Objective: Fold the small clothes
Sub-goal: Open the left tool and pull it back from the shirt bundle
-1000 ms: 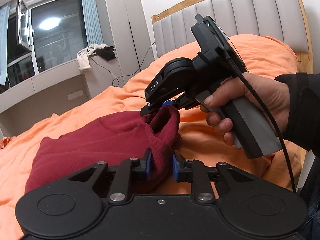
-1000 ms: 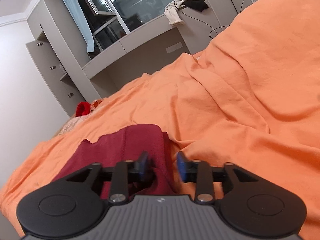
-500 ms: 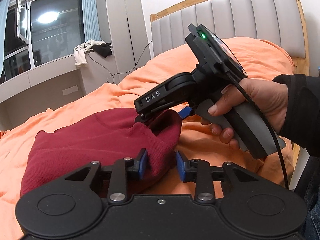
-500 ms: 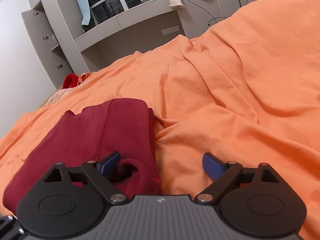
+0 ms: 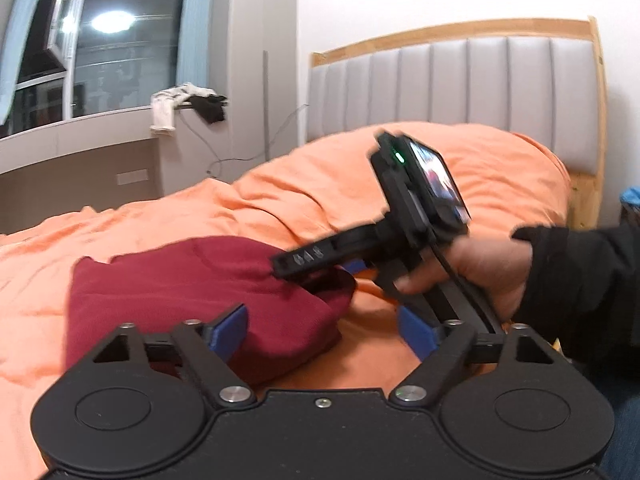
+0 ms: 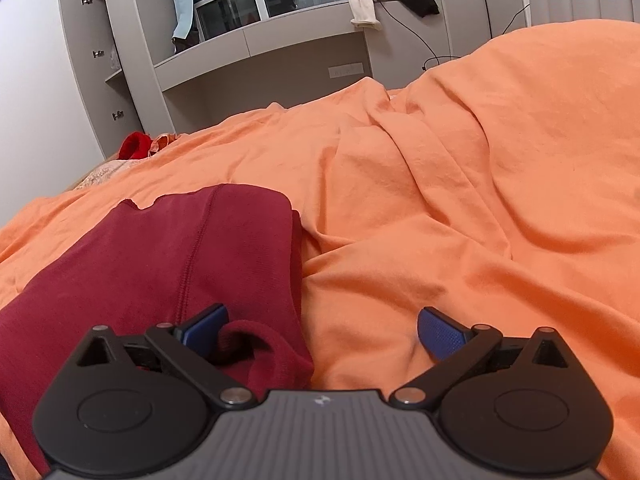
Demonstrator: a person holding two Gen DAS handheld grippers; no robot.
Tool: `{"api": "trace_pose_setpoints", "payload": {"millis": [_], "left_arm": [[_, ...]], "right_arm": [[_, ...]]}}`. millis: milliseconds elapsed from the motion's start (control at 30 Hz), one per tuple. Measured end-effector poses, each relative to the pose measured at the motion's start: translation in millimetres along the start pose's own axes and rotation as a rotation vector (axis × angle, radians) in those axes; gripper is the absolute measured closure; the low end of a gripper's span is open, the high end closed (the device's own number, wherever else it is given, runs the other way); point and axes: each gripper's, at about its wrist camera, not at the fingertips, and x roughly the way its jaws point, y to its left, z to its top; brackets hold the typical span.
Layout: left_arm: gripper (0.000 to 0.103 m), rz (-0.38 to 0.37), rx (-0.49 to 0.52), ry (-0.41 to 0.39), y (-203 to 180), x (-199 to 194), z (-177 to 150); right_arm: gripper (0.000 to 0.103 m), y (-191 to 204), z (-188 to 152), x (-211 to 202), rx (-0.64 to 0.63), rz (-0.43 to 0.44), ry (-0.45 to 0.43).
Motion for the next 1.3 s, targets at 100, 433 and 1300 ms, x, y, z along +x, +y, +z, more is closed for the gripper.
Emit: {"api": "trace_pose_setpoints", "payload": {"millis": [100, 433, 1300], "left_arm": [[0.007, 0.056, -0.023, -0.019, 6, -9, 10], [0.001, 0.268, -0.064, -0.027, 59, -20, 26], [0.0, 0.346, -0.2, 0.182, 113, 8, 6]], "right_arm": [[0.0, 1, -1, -1, -0.003, -0.003, -0.006], [0.0, 2, -3, -1, -0.006, -0.012, -0.019], [0.0, 5, -8, 1, -0.018, -0.031, -0.042]]}}
